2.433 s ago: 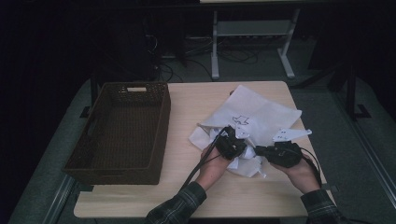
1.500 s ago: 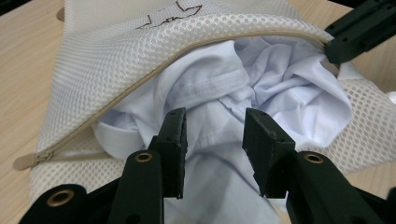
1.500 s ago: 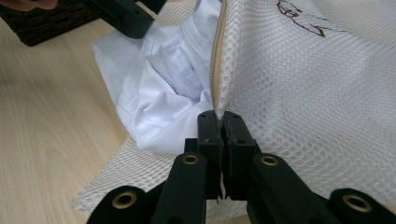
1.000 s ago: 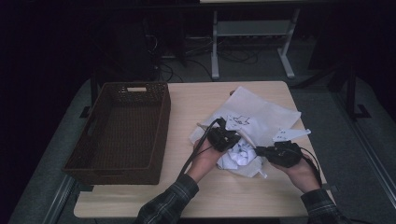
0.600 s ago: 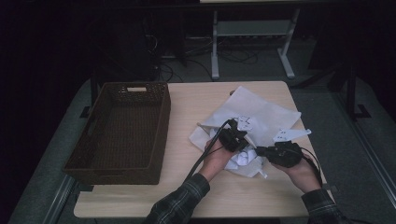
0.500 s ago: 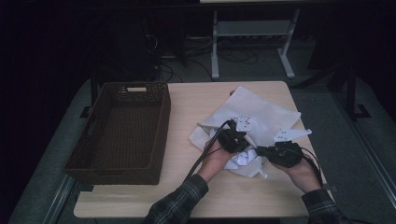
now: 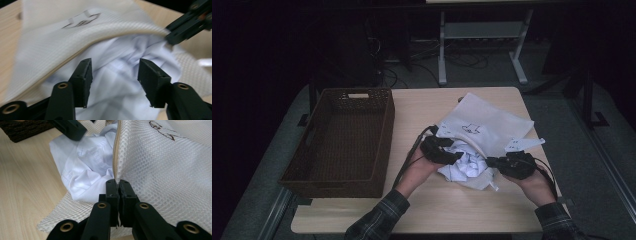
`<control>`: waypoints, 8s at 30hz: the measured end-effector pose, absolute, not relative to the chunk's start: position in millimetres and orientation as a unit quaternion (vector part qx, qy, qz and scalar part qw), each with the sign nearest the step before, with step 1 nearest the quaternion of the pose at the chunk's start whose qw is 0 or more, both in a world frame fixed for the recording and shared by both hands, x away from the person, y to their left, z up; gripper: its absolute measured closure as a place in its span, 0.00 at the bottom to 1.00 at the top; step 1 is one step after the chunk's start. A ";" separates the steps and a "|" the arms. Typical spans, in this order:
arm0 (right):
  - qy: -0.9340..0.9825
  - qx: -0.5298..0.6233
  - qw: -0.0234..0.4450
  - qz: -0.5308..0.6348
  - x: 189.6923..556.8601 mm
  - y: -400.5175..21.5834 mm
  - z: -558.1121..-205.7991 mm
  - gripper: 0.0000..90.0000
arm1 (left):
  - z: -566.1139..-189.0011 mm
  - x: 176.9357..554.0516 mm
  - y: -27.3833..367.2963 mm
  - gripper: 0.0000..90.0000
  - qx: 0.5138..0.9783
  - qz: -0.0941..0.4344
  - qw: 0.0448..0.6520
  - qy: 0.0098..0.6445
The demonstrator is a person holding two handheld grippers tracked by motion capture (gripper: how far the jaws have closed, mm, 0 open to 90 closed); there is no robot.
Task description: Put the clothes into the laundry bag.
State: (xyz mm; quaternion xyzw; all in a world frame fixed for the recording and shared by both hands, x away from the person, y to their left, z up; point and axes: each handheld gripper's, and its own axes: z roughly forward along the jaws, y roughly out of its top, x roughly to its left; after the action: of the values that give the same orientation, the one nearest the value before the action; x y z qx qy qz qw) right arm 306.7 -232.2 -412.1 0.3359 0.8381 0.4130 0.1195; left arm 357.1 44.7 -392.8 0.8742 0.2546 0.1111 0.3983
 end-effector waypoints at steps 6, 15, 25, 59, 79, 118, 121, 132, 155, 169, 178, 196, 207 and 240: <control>0.838 0.336 0.119 0.412 307.2 -232.9 -412.7 0.96 | -399.8 369.3 75.5 0.42 0.865 0.122 0.385 0.298; 0.837 0.340 0.119 0.411 308.2 -236.1 -413.2 0.96 | -413.8 383.7 95.8 0.38 0.854 0.122 0.375 0.340; 0.837 0.341 0.119 0.411 308.8 -238.6 -413.8 0.96 | -435.8 398.7 102.1 0.31 0.846 0.119 0.341 0.391; 0.824 0.372 0.140 0.404 317.1 -261.5 -415.2 0.96 | -445.5 378.2 95.1 0.93 0.866 0.078 0.318 0.379; 0.806 0.412 0.154 0.397 343.6 -278.0 -423.7 0.93 | -444.1 298.8 81.1 0.93 0.882 0.076 0.356 0.301; 0.836 0.368 0.085 0.399 273.8 -216.6 -436.2 0.54 | -452.1 291.4 85.3 0.93 0.882 0.064 0.364 0.293; 0.830 0.371 0.065 0.411 272.9 -213.6 -435.8 0.48 | -452.2 291.3 85.1 0.93 0.882 0.065 0.364 0.293; 0.850 0.365 0.070 0.374 275.1 -194.8 -448.9 0.54 | -452.7 290.7 84.0 0.93 0.883 0.066 0.361 0.292; 0.843 0.359 0.119 0.382 280.2 -197.1 -432.9 0.89 | -451.4 286.8 79.9 0.94 0.887 0.062 0.362 0.281; 0.835 0.367 0.136 0.386 298.1 -190.8 -427.7 0.89 | -452.8 284.3 75.3 0.94 0.892 0.053 0.359 0.269; 0.838 0.369 0.136 0.379 315.7 -175.2 -433.8 0.88 | -453.4 283.7 74.7 0.94 0.892 0.051 0.360 0.268; 0.840 0.377 0.125 0.369 308.6 -214.4 -437.5 0.34 | -453.5 283.8 75.3 0.94 0.892 0.051 0.360 0.268; 0.858 0.360 0.108 0.349 329.5 -202.2 -463.7 0.33 | -454.8 283.5 74.8 0.94 0.892 0.050 0.360 0.269; 0.842 0.365 0.125 0.376 331.9 -165.6 -446.6 0.90 | -450.7 281.0 73.4 0.94 0.894 0.052 0.363 0.258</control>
State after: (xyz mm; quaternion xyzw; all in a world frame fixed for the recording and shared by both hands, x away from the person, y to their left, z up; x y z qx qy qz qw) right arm 331.9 -165.6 -446.6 0.3652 0.8422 0.3764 0.1250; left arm 281.0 73.4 -450.7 0.8939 0.2580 0.0516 0.3630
